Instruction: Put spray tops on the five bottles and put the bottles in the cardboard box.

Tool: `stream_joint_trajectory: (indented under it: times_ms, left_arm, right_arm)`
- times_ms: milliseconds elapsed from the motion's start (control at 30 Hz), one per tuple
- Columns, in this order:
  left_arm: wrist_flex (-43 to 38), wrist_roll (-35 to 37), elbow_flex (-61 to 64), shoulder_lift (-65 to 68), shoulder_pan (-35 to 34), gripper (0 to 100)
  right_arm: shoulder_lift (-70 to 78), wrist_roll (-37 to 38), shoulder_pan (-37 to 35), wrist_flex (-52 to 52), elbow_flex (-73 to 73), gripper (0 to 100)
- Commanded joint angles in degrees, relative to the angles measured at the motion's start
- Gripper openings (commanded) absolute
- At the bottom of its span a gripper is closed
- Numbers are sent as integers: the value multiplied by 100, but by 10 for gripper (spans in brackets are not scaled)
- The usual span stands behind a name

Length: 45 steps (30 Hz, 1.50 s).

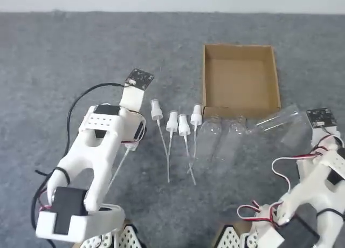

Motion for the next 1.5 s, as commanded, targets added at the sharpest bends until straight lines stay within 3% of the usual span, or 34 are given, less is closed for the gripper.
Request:
stream_joint_trajectory:
  times_ms: [0,133,267,467,667,1033,1467]
  left_arm:
    - [-220,-62,-295,123,9,145]
    - [-369,-62,-347,695,18,135]
    - [-325,-70,-374,695,18,34]
    - [220,-26,-330,-308,18,9]
    - [835,167,-286,-1574,18,9]
    - [62,273,1068,-2505,18,10]
    - [70,264,1147,-2514,18,10]
  right_arm:
    - [-40,-273,-57,277,-659,297]
    - [-40,-316,-57,532,-923,297]
    - [-40,-316,-57,567,-914,297]
    - [-31,-343,-66,567,-941,296]
    - [127,-730,-664,567,-1046,296]
    - [1991,-1002,-708,567,-2418,296]
    - [2677,-967,-664,558,-2831,40]
